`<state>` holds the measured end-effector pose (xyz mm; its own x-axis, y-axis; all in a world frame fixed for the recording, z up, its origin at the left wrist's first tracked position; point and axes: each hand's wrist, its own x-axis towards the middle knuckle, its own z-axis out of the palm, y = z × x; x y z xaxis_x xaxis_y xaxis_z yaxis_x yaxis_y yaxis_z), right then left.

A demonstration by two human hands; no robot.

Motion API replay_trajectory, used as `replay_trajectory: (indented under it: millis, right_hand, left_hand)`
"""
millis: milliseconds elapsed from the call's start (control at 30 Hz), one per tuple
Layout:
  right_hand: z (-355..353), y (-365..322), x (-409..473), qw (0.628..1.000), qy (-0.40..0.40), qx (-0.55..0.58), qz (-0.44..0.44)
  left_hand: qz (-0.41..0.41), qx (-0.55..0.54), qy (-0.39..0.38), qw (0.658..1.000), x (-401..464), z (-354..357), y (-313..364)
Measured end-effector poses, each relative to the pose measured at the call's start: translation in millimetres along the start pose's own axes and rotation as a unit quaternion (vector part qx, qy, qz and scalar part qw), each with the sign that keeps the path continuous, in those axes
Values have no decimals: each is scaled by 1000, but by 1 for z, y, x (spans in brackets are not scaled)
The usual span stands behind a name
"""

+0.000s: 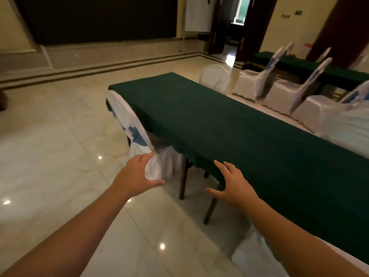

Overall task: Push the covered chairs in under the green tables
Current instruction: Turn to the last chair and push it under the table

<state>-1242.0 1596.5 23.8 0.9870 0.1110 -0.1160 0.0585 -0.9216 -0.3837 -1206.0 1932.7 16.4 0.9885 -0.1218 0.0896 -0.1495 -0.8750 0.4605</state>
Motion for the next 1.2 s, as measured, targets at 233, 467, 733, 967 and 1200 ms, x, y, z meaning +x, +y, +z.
replay_trajectory:
  millis: [233, 467, 733, 967, 1200]
  right_hand:
    - [14, -163, 140, 998, 26, 30, -49]
    - [30, -248, 286, 996, 33, 56, -53]
    - [71, -284, 485, 996, 24, 83, -29]
    - [53, -293, 596, 995, -3, 93, 31]
    - [68, -296, 644, 987, 11, 99, 128]
  left_hand:
    - [-53, 5, 46, 998, 70, -120, -153]
    - [-82, 25, 60, 995, 178, -172, -248]
    - [-63, 79, 19, 995, 384, -177, -348]
    - [12, 33, -59, 998, 545, -173, -385]
    - [145, 53, -163, 974, 677, -151, -403]
